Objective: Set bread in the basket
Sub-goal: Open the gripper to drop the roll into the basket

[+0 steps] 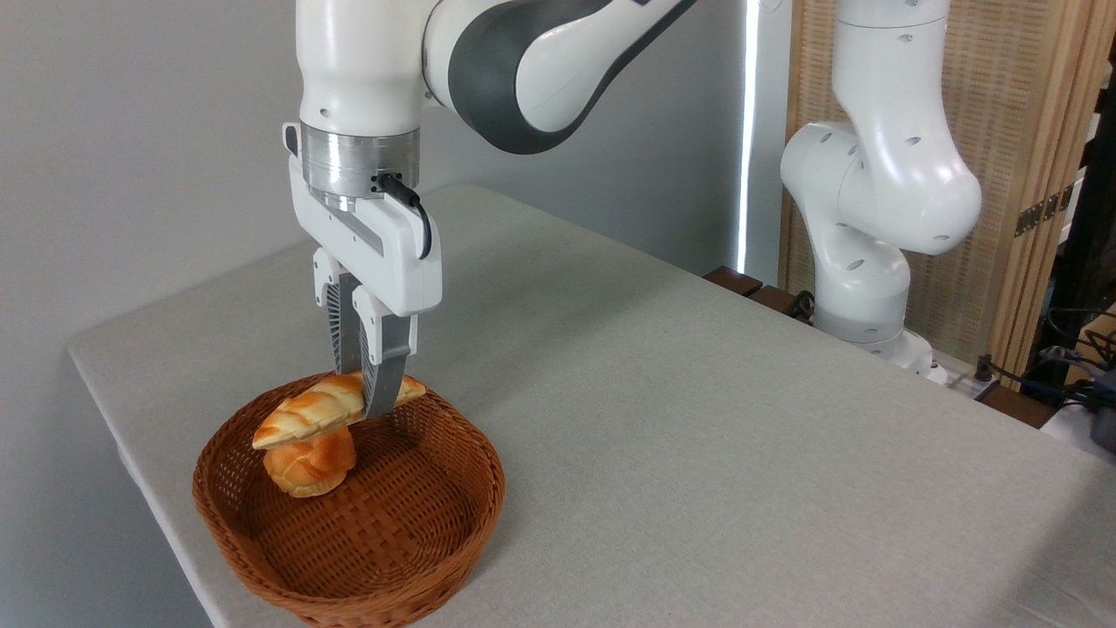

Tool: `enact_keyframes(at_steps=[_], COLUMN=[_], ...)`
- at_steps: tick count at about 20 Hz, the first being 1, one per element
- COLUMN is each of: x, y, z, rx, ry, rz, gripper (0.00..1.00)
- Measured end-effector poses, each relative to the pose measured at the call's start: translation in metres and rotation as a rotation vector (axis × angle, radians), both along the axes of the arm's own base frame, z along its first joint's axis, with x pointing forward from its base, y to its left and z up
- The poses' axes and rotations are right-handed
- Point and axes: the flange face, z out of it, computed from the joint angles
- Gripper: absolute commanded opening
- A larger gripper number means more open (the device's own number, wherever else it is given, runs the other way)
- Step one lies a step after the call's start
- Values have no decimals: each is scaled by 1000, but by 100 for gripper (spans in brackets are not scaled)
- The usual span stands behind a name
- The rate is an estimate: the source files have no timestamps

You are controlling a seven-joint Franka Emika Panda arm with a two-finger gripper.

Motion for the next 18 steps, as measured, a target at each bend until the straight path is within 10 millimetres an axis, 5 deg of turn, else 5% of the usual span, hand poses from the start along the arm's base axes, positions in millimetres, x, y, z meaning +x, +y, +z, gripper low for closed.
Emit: enact_keyframes(at_steps=[18], x=[1], y=[3], z=[9], rx=[-5], ry=[-17], rz=[15], gripper=[100])
